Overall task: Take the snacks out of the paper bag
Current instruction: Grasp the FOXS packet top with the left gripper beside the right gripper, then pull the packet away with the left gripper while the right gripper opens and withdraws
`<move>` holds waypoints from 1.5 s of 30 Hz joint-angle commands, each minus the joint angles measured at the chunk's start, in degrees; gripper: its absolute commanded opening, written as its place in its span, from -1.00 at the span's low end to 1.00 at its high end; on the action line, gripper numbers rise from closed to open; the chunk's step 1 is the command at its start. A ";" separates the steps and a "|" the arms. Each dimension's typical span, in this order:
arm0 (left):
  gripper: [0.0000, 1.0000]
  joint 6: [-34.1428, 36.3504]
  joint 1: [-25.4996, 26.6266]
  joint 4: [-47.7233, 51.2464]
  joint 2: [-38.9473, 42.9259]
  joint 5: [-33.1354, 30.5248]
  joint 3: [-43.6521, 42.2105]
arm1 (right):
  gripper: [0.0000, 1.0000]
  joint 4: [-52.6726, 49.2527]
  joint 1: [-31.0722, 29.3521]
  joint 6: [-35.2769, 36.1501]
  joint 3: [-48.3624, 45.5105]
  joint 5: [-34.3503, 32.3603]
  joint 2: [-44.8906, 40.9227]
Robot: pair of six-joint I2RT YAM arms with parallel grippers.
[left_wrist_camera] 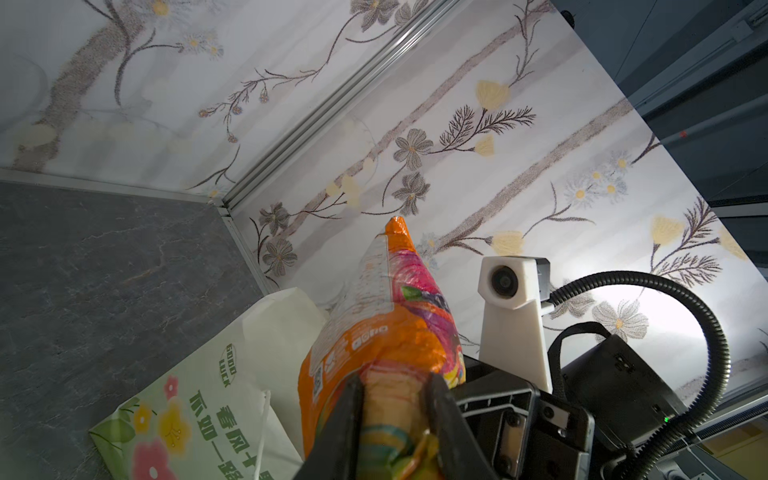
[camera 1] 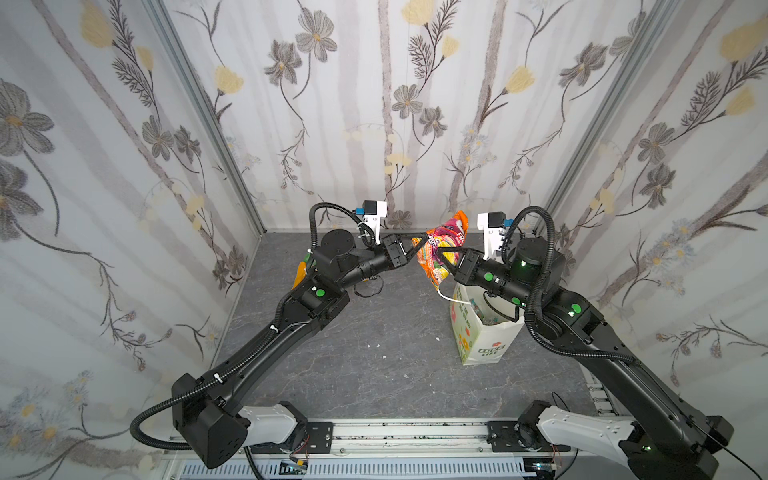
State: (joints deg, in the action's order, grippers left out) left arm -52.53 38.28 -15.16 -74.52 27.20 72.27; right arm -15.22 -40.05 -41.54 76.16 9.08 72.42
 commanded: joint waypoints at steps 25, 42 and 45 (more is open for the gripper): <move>-1.00 12.61 -0.49 -3.81 11.70 -6.80 -4.46 | 0.28 9.96 -0.56 2.96 -0.70 1.93 -6.13; -1.00 30.91 -2.60 -6.68 27.27 -33.67 -22.27 | 0.99 12.23 -0.01 5.94 -13.46 -13.91 -17.00; -1.00 28.28 -4.41 -6.59 28.22 -37.39 -25.56 | 0.99 12.30 0.09 5.77 -14.27 -14.14 -17.31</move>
State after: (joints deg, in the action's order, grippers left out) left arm -22.92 34.94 -17.37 -46.94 -3.16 48.51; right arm -5.04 -40.05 -35.92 62.43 -3.53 55.27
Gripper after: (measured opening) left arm 0.050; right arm 0.995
